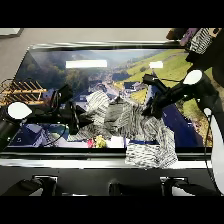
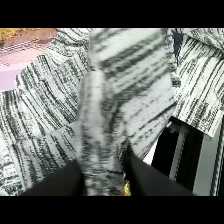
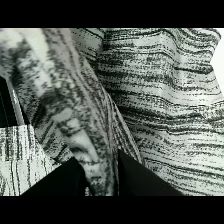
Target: Fold the clothes and pants, and hang the long-sleeved shirts on hangers.
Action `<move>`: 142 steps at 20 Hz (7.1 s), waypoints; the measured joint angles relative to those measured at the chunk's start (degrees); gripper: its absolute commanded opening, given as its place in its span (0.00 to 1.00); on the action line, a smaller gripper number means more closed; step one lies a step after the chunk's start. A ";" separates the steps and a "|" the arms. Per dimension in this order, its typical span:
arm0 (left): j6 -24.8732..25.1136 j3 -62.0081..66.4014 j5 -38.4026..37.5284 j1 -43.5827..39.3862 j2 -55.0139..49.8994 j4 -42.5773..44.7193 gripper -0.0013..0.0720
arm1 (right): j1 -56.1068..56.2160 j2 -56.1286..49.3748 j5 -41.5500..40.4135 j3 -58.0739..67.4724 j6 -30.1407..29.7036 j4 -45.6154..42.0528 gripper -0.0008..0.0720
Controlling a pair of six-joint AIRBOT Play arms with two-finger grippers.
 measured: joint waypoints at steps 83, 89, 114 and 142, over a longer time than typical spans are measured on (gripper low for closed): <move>-41.20 6.34 19.80 3.32 1.09 0.26 0.92 | -69.75 7.21 -41.72 37.73 113.61 -53.27 0.04; -41.20 6.34 19.80 0.35 0.13 0.28 0.74 | -70.47 6.08 -44.94 40.44 113.57 -52.76 0.04; -41.40 6.49 20.68 0.98 0.00 0.26 0.78 | -70.53 17.25 -35.63 40.96 108.78 -55.28 0.77; -40.87 0.15 1.09 25.99 7.89 21.14 0.05 | 7.65 14.16 -17.46 -7.34 63.71 -26.36 0.05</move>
